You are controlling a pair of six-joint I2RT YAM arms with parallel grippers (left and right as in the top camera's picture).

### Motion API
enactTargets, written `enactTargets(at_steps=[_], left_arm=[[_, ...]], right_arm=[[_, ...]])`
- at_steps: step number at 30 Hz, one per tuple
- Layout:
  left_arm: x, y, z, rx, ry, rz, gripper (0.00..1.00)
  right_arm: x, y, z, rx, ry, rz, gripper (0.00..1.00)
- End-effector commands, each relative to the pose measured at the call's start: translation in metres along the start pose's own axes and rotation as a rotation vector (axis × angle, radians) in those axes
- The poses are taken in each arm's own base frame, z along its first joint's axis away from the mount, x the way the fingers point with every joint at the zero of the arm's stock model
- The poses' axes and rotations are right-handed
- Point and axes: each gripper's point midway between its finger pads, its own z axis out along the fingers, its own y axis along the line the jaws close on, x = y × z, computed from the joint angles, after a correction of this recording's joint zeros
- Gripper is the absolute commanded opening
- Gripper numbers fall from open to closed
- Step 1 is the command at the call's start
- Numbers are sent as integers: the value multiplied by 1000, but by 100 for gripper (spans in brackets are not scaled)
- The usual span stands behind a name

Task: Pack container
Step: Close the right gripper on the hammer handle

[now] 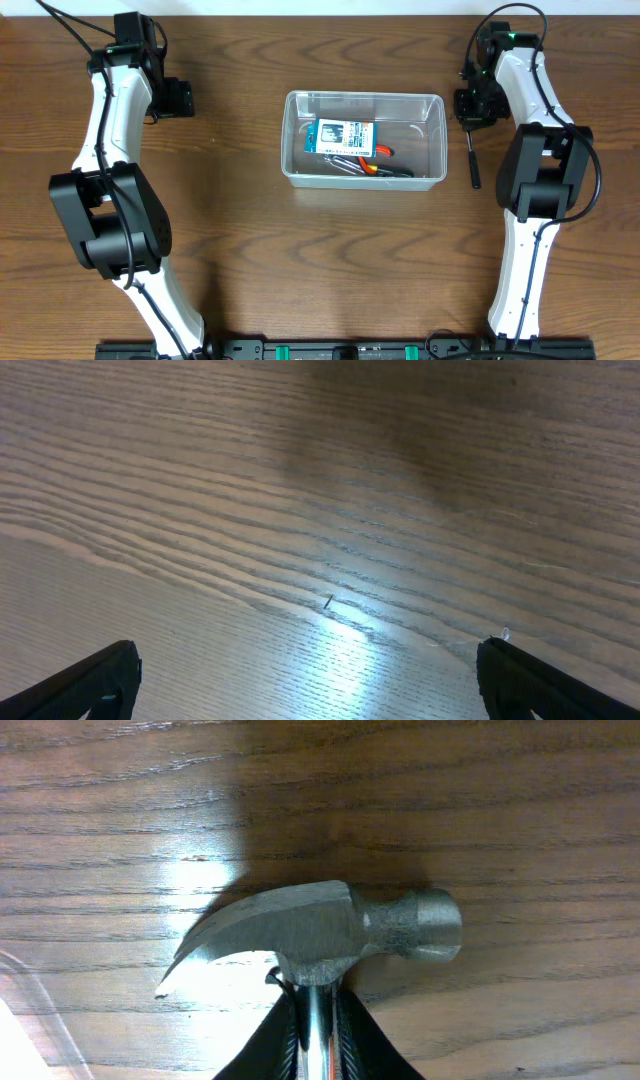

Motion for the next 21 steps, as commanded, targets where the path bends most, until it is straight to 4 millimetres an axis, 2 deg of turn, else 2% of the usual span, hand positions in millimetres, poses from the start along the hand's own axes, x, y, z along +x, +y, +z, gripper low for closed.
enactTargets(at_steps=[1, 3, 9, 12, 16, 21], left_arm=[[5, 1, 8, -15, 25, 3, 98], [5, 1, 8, -15, 25, 3, 98], [5, 1, 8, -15, 25, 3, 98], [5, 1, 8, -15, 25, 3, 98], [5, 1, 8, -15, 25, 3, 98], [5, 1, 8, -15, 25, 3, 98]], right_arm=[[4, 4, 4, 5, 16, -14, 11], [4, 5, 4, 6, 16, -8, 8], [2, 5, 3, 6, 8, 6, 8], [-1, 6, -2, 6, -2, 5, 2], [-9, 5, -25, 6, -40, -1, 1], [-22, 8, -79, 12, -138, -95, 1]])
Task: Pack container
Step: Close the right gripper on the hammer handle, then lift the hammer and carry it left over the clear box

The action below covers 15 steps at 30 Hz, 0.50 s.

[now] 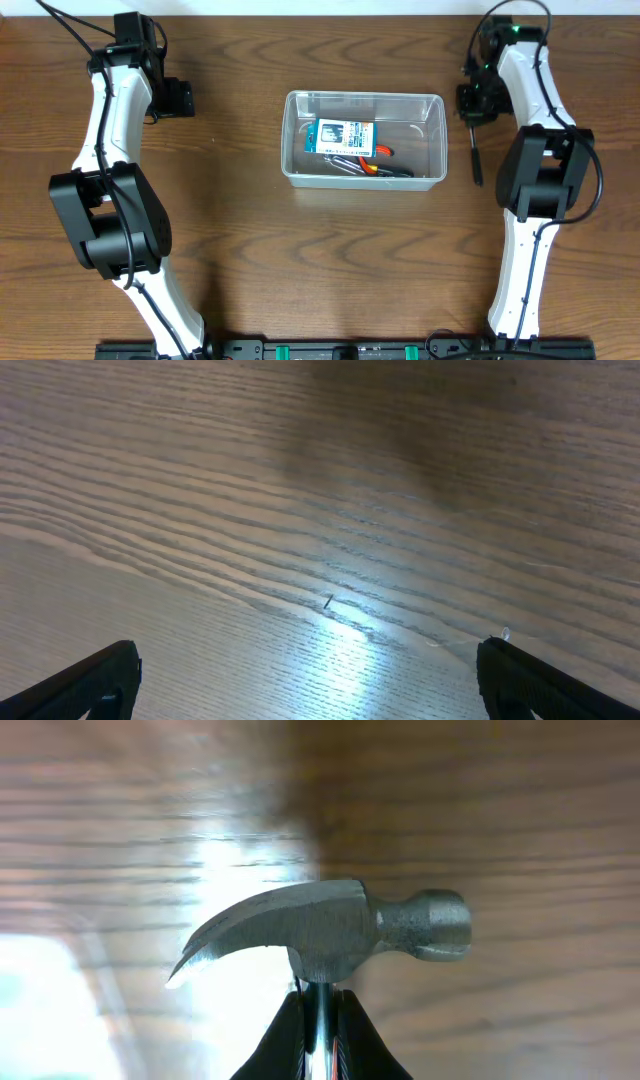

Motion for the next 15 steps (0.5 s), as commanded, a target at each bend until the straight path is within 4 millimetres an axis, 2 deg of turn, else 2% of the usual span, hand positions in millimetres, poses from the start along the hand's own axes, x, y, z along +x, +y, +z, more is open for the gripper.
enactTargets(at_steps=[1, 7, 12, 15], left_arm=[[5, 1, 8, -15, 25, 3, 98], [5, 1, 8, -15, 25, 3, 98], [5, 1, 8, -15, 25, 3, 98], [5, 1, 8, -15, 25, 3, 98]], right_arm=[[-20, 8, -57, 12, -139, -94, 1], [-21, 28, -132, 28, -272, -234, 1], [-14, 60, -186, 45, -391, -387, 1], [-4, 88, -213, 56, -453, -518, 1]])
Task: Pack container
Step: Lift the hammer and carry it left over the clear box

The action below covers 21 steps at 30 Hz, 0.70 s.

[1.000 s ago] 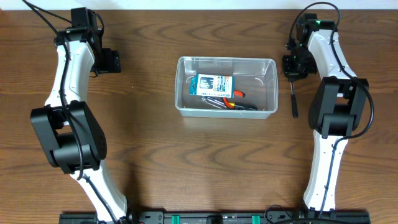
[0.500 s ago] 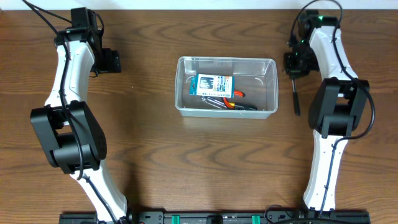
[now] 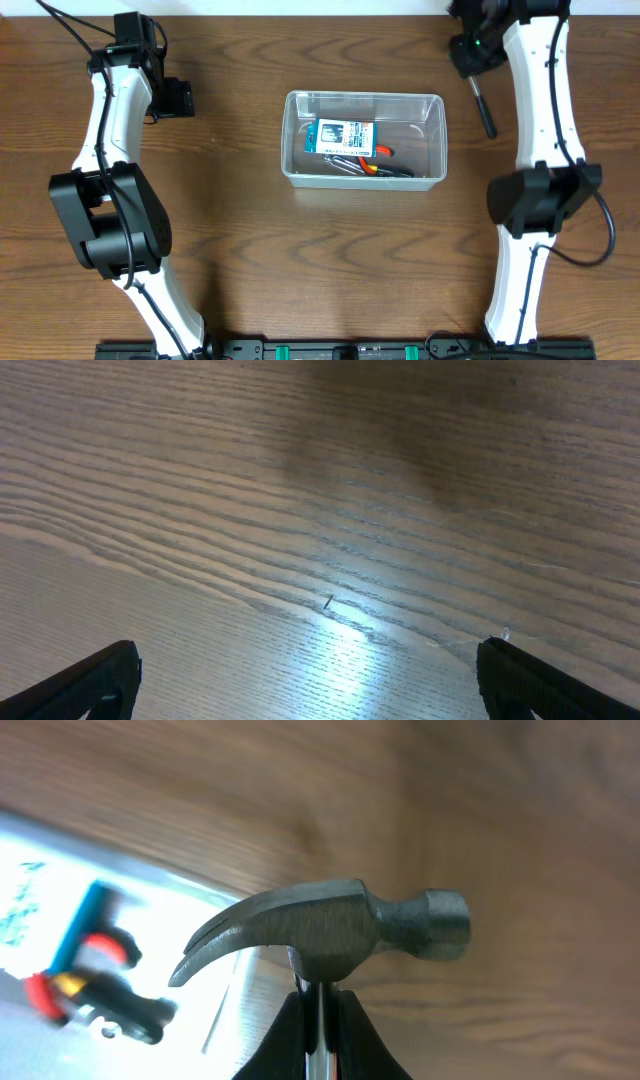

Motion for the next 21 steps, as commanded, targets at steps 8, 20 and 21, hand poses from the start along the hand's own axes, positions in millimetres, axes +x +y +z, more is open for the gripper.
enactTargets(at_steps=[8, 20, 21], left_arm=[[5, 1, 8, -15, 25, 3, 98], [5, 1, 8, -15, 25, 3, 98], [5, 1, 8, -15, 25, 3, 98]], right_arm=[[-32, 112, -72, -34, -191, -388, 1], [-14, 204, -50, -203, -141, -673, 1], [-10, 207, -47, -222, -131, -688, 1]])
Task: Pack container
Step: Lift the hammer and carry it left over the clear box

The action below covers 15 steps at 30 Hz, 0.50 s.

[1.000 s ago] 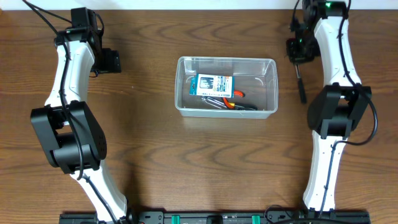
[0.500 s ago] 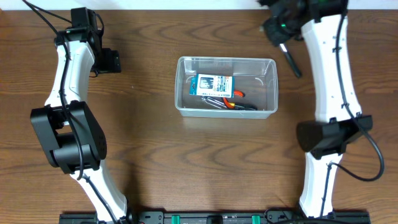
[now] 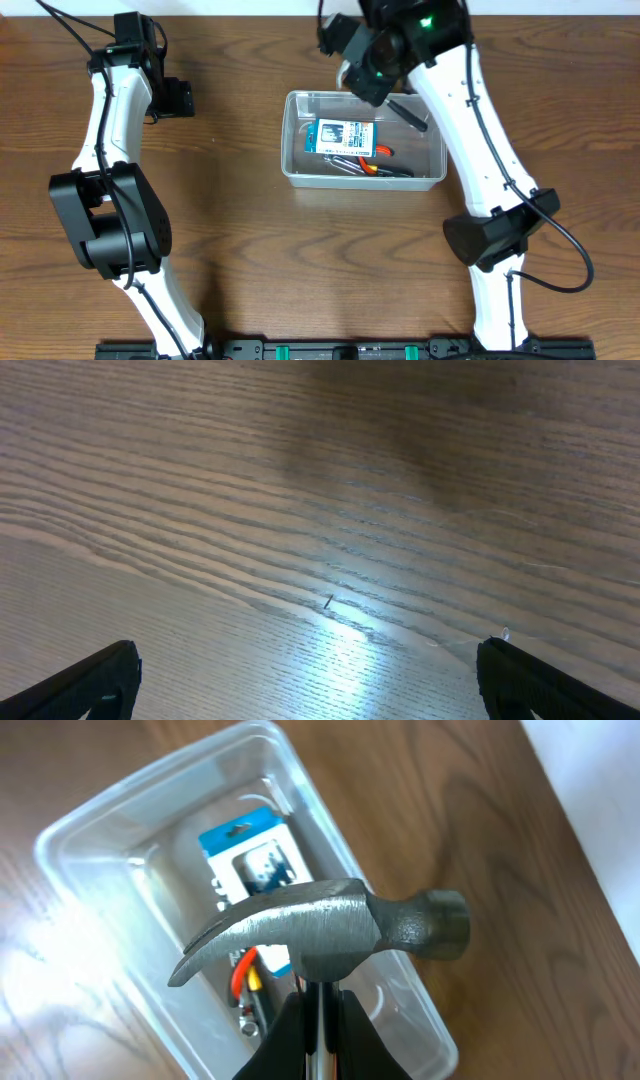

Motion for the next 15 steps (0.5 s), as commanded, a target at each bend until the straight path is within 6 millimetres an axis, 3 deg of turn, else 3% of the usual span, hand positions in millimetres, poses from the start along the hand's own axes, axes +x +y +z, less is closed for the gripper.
enactTargets(at_steps=[1, 6, 15], left_arm=[[5, 1, 8, -15, 25, 3, 98], [5, 1, 8, -15, 25, 3, 98], [5, 1, 8, -15, 25, 3, 98]], right_arm=[[3, 16, 15, -80, 15, -67, 1], [17, 35, 36, -186, 60, -80, 1], [34, 48, 64, -251, 119, -94, 1]])
